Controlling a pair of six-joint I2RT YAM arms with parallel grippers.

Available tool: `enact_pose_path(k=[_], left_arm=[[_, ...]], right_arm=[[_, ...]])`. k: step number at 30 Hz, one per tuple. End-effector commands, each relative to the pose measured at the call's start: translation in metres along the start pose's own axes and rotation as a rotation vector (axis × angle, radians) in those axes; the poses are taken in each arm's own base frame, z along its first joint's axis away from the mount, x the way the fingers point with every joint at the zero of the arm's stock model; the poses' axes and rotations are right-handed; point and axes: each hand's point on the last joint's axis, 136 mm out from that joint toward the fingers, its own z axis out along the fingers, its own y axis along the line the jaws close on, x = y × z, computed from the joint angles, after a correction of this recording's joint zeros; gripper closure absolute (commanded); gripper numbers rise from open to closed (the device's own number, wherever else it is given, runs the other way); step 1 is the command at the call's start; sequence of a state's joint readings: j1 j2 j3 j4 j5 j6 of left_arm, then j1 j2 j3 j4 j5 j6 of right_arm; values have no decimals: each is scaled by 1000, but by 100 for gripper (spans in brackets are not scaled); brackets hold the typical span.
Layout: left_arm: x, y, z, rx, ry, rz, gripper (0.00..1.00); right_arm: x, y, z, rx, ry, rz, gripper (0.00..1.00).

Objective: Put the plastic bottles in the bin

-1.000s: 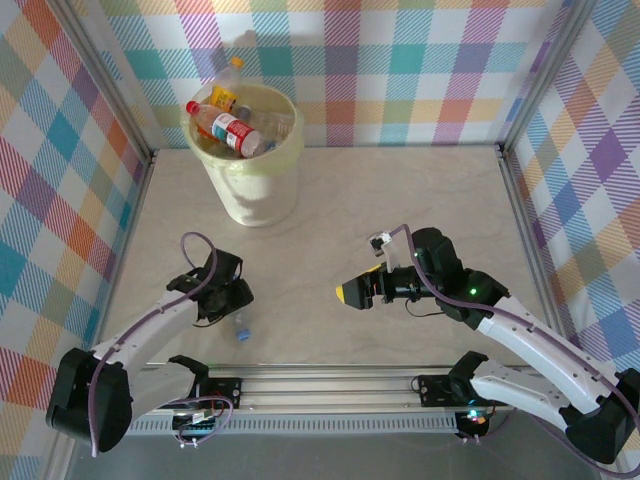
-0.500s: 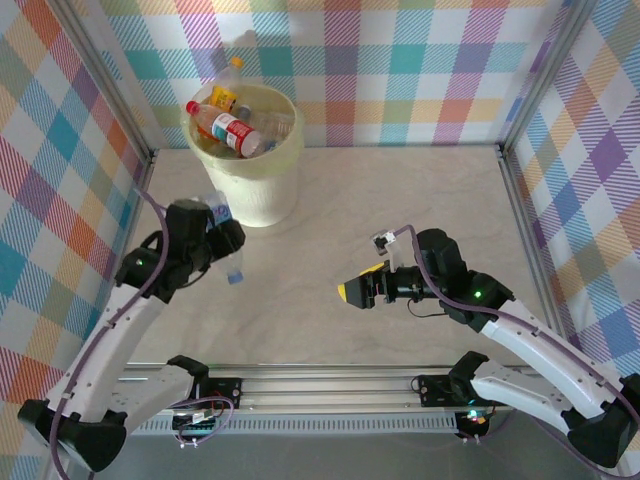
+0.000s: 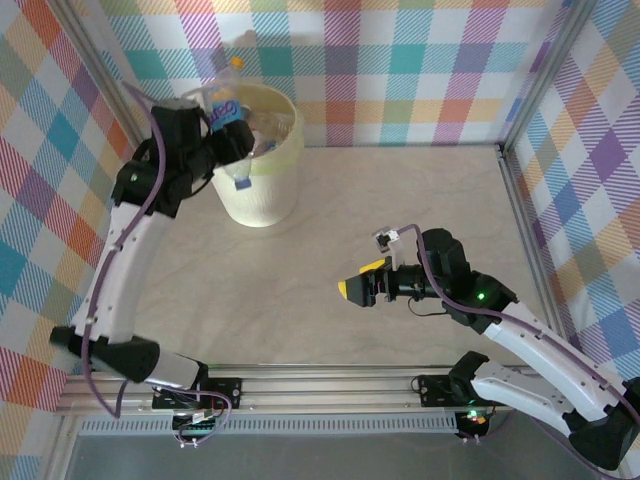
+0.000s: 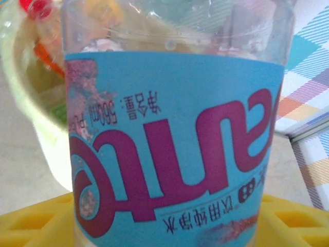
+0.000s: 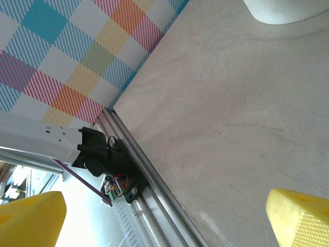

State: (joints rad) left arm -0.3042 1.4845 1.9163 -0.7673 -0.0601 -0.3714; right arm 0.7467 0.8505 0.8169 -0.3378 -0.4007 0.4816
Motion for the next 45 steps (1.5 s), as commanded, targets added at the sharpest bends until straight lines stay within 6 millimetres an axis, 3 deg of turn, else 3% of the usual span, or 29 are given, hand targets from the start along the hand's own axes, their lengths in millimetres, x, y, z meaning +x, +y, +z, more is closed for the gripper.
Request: enact_pose_path(k=[1,6,10,24,35,45], left_arm=[[-36,-28,13,114,-78,32,31],[-70,-44,42,148,-154,57,31],[-85,-49,65,155,-201,96,31],[-89,-24,163,45,-235,261,29],[-72,7,184,-77,-165,359,27],[-42,19,192,-94,-46,300,27]], right_arm=[[-12,11,-9,-14,-47,-32,0],[-10,9,-12,-1,-56,-30,0],[-8,7,-12,4,-51,-30,0],[-3,-1,-10,38,-30,-13,0],[-2,-2,-8,41,-23,-4,0],[-2,1,-9,27,-26,-1,0]])
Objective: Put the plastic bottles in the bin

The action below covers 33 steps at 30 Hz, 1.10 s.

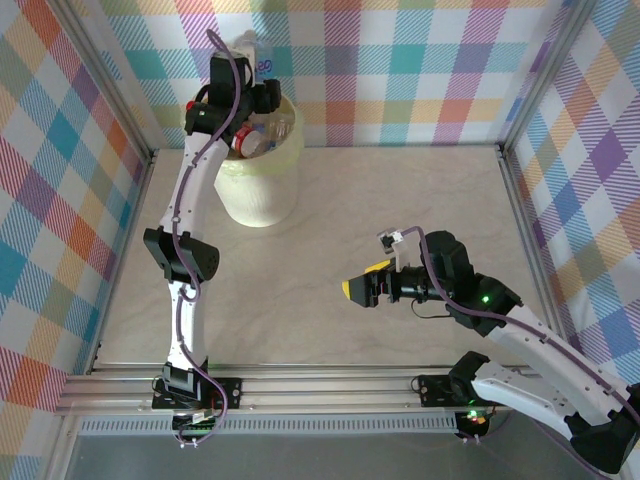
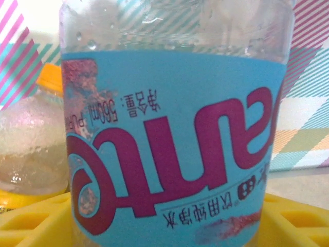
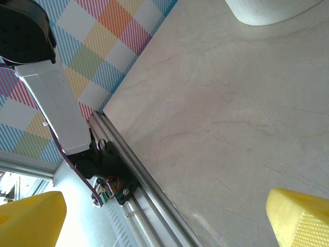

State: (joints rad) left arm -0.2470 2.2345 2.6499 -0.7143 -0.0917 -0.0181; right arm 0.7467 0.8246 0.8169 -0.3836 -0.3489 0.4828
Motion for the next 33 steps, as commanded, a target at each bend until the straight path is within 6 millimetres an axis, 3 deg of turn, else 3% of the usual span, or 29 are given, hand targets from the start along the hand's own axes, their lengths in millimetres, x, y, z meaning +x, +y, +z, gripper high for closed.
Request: enact_pose_path(k=[1,12,18,25,33], left_arm=[[3,9,-2,-26,25,-31,26],[25,16,0,-56,103,-38,21],[26,15,-2,-53,113,-53,16],[3,20,-17,-83,42,-78,0],[-28,21,-36,-86,-57,-119,0]], right_arm=[[-4,8,-4,-26,-17,-9,0],[-3,8,-3,-30,-14,-2,0],[-3,8,-2,-31,-16,0,0],[-1,7,-2,-30,-16,7,0],[0,5,-2,-29,-14,13,0]])
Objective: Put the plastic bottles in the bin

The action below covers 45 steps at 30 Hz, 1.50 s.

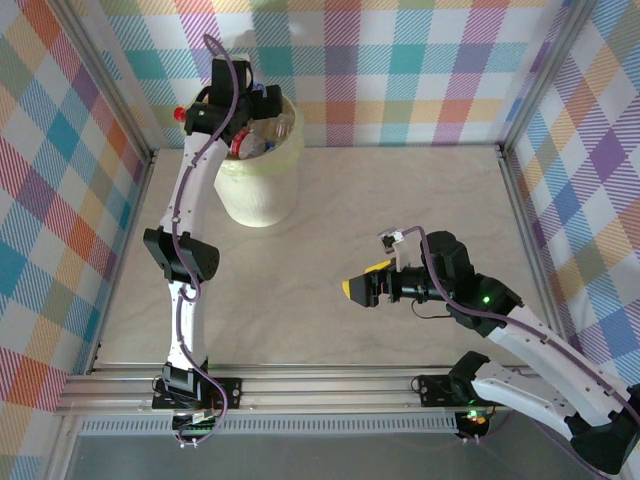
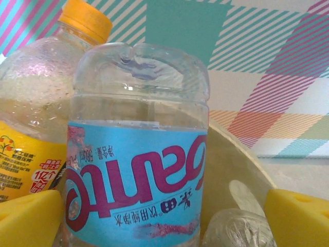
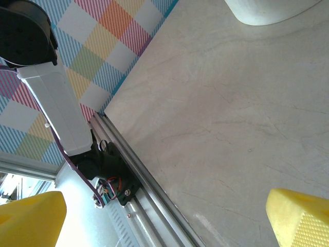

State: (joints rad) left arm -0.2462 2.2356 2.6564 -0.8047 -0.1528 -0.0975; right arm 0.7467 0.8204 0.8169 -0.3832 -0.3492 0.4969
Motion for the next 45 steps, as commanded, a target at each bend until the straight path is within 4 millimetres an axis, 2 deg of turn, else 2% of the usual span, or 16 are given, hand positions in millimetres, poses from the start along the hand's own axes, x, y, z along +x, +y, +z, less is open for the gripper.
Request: enact_pose_path(k=[1,5,11,14,18,21,24,28,32,37,41,45], left_arm=[[-48,5,-41,8,-139,-61,0],[-66,-2,-61,58,-191,-81,0],[-87,7,-96,18,-255,-67,0],[-90,4,-111,41,-259,-36,0],[-83,1,-130,79,-232,-21,0],[-67,-5,-142,143,-228,-13,0],[-53,-4,-163,178,-268,-16,0],[-15,0,-181,197,-215,-13,0],[31,5,-196,206,-165,-7,0],[64,4,-222,279,-165,-75,0],[93,5,-232,309,-125,-134,0],[131,13,-230,304,-74,-212,0]], right_arm=[[1,4,-1,-26,-9,1,0],[2,3,-1,-22,-14,-1,0],[0,-2,-2,5,-27,-5,0],[-4,-14,-3,71,-56,2,0],[-12,-34,-7,187,-115,-17,0],[-20,-46,-12,260,-171,-35,0],[-26,-52,-18,300,-220,-68,0],[-29,-55,-27,335,-251,-100,0],[-28,-55,-32,338,-269,-125,0],[-24,-45,-32,279,-267,-162,0],[-23,-44,-33,270,-268,-165,0],[-20,-44,-34,265,-269,-163,0]])
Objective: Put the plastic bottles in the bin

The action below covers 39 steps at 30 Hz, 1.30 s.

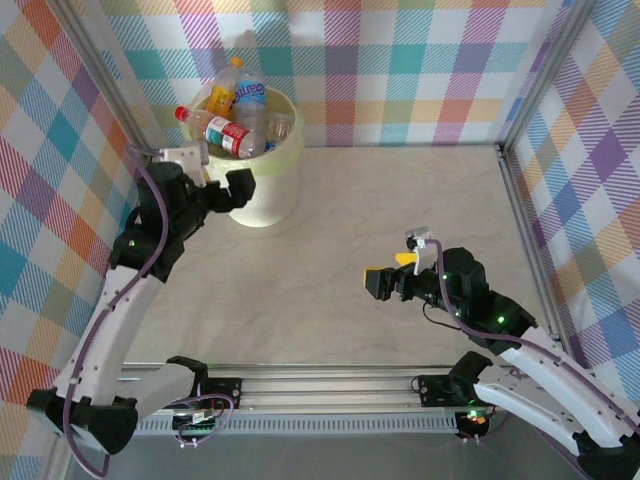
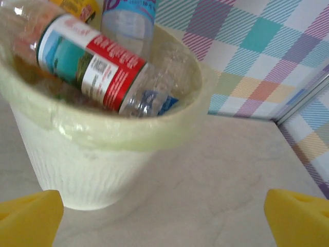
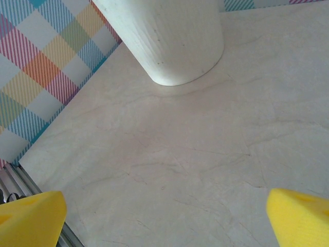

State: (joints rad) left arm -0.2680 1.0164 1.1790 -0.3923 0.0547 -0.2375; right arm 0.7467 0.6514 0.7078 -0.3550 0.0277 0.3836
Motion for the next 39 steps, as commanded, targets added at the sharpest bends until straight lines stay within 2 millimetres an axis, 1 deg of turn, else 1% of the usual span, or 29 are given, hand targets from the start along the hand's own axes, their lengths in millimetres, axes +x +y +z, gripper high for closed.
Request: enact_pose_path(k=[1,3,6,10,13,15,18,20,23,26,30,33,36,39], left_arm=[[22,0,-3,35,16,-87,0],[46,11,-1,1,61,-112,0],[73,31,-1,-77,99,-133,0],[93,64,-5,-226,86,-129,0],[109,86,-3,-308,82,-60,0],[123,111,-2,-429,86,-35,0],[144,136,0,-542,114,-4,0],[151,135,11,-511,121,45,0],[167,141,23,-505,142,93,0],[176,147,33,-503,150,194,0],[171,164,45,-559,108,215,0],[168,166,62,-520,67,240,0],[169,176,78,-533,50,279,0],[171,177,94,-476,10,283,0]], right_arm=[[-2,6,-3,-36,-26,-22,0],[3,10,-3,-75,-36,-42,0],[5,9,-7,-82,-51,-35,0],[10,5,-8,-67,-49,-34,0],[12,-1,-8,-37,-45,-35,0],[14,-9,-7,3,-38,-22,0],[19,-23,-5,78,-32,5,0],[22,-32,-4,122,-29,13,0],[24,-44,-1,184,-35,12,0],[28,-54,3,234,-28,11,0],[37,-69,12,298,-14,-2,0],[43,-76,17,330,0,-26,0],[42,-82,20,365,6,-71,0],[40,-89,25,395,7,-128,0]])
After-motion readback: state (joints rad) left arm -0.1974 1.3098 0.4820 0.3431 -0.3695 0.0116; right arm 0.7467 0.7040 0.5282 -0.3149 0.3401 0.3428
